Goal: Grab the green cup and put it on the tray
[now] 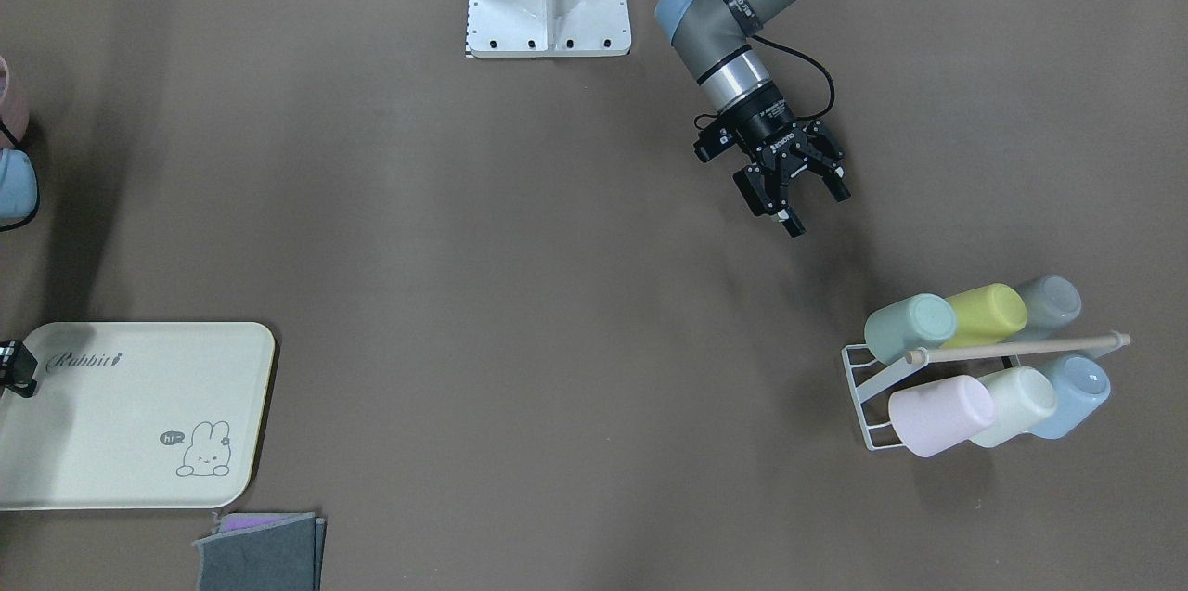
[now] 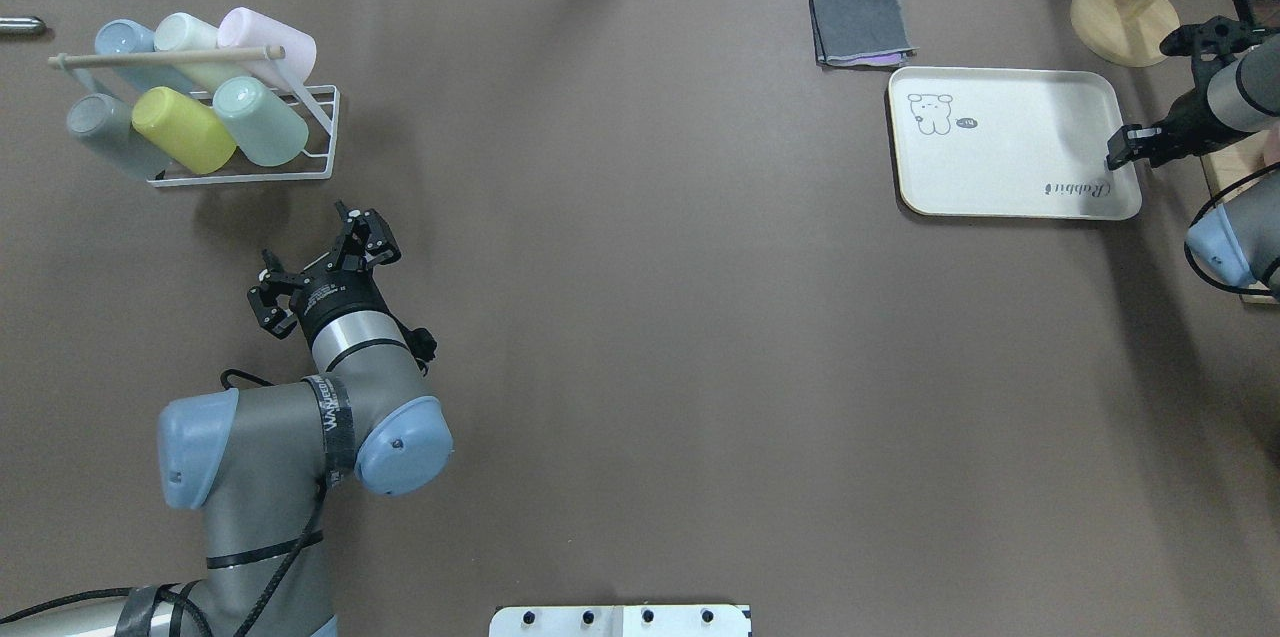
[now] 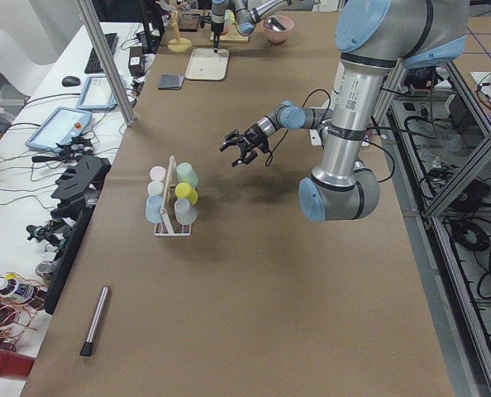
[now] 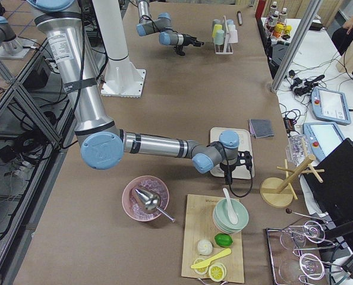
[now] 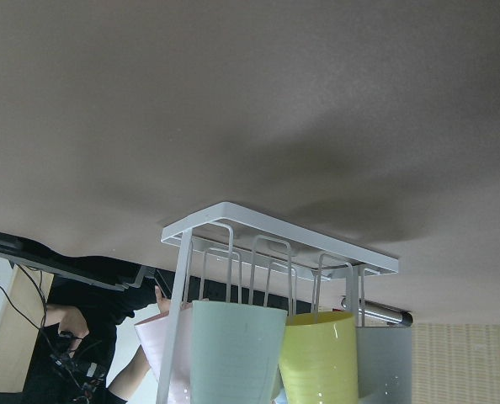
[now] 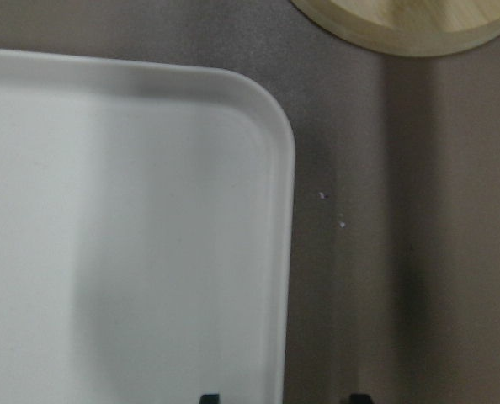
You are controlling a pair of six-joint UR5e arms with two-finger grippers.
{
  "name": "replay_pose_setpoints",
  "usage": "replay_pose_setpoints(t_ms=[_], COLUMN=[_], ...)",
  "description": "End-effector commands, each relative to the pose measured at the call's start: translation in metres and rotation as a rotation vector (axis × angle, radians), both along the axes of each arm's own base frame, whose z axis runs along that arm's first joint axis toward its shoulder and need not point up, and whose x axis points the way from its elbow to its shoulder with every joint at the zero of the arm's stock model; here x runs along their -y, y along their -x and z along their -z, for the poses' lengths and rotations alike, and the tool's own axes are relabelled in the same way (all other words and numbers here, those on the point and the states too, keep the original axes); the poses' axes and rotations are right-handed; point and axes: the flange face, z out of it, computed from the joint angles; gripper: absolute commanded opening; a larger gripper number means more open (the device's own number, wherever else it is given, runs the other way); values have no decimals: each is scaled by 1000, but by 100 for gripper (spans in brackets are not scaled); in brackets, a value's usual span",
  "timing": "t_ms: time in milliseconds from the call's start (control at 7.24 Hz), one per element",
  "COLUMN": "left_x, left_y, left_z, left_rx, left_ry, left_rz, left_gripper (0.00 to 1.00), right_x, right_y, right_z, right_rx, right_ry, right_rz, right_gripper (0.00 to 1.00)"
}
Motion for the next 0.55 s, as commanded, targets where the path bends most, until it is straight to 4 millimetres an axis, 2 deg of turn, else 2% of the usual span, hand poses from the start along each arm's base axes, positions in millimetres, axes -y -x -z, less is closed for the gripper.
replay_pose_setpoints(t_ms=[0, 414], left_x=[19, 39], left_y=[8, 25], left_z=[-31, -38], left_rx=[23, 45], left_ry=[-47, -54], left_rz=[-108, -101], left_gripper=[94, 94], right_x=[2, 4], right_y=[1, 2], right_z=[2, 3], right_rx=[2, 2], right_ry=[-4, -4], right_rz=[0, 0], right_gripper=[49, 37])
